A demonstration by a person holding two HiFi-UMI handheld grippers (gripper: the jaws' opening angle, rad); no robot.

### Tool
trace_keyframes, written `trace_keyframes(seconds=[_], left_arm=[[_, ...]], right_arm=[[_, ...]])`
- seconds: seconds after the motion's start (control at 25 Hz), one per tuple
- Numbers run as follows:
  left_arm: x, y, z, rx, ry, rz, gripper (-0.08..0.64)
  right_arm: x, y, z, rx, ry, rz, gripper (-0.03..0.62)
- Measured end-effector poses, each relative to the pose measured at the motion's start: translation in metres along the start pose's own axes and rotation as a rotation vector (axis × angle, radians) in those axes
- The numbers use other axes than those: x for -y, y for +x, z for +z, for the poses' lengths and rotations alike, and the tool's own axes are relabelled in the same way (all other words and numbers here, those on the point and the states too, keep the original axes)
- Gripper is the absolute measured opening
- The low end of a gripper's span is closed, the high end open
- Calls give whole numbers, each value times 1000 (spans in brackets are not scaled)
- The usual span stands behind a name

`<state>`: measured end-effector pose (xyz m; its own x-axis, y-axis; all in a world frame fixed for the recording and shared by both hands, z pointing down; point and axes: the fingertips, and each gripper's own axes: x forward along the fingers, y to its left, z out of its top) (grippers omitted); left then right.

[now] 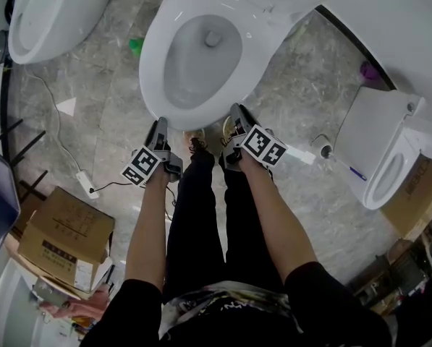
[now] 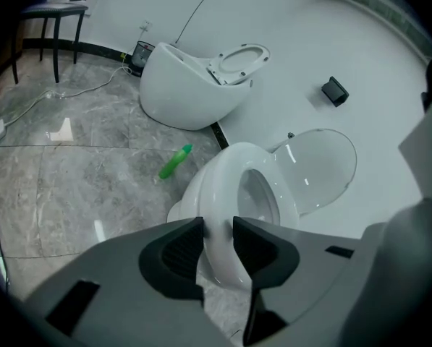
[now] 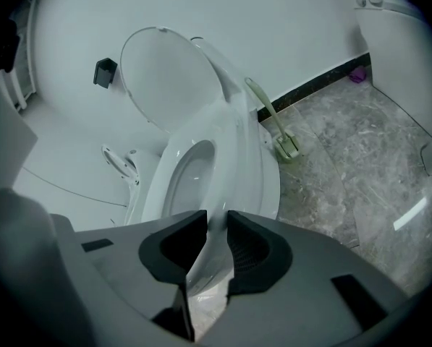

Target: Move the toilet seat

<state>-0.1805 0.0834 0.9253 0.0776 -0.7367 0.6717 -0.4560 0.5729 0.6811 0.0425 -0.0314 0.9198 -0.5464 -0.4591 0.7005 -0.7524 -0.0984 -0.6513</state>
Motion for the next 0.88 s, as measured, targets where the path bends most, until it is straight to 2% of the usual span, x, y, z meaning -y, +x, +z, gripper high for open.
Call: trace_keyframes(seconds=[0.2,0.36,0.48,0.64,0.88], left_arm=[[-1,0,1,1,-36,3,133],[-3,0,1,15,-94,-6,130],[-3,-1,2,18,-125,-15,127],[3,-5,4,15,-147,-41,126],[17,-20,11,14,-133,-85,124]], right_arm=[[2,2,-1,3,62,6,94],[4,4,-5,5,236,61,109],[3,2,-6,12,310,96,100],[-2,-6,-4,20,313,142,77],[-10,-16,1,52,362,184,58]])
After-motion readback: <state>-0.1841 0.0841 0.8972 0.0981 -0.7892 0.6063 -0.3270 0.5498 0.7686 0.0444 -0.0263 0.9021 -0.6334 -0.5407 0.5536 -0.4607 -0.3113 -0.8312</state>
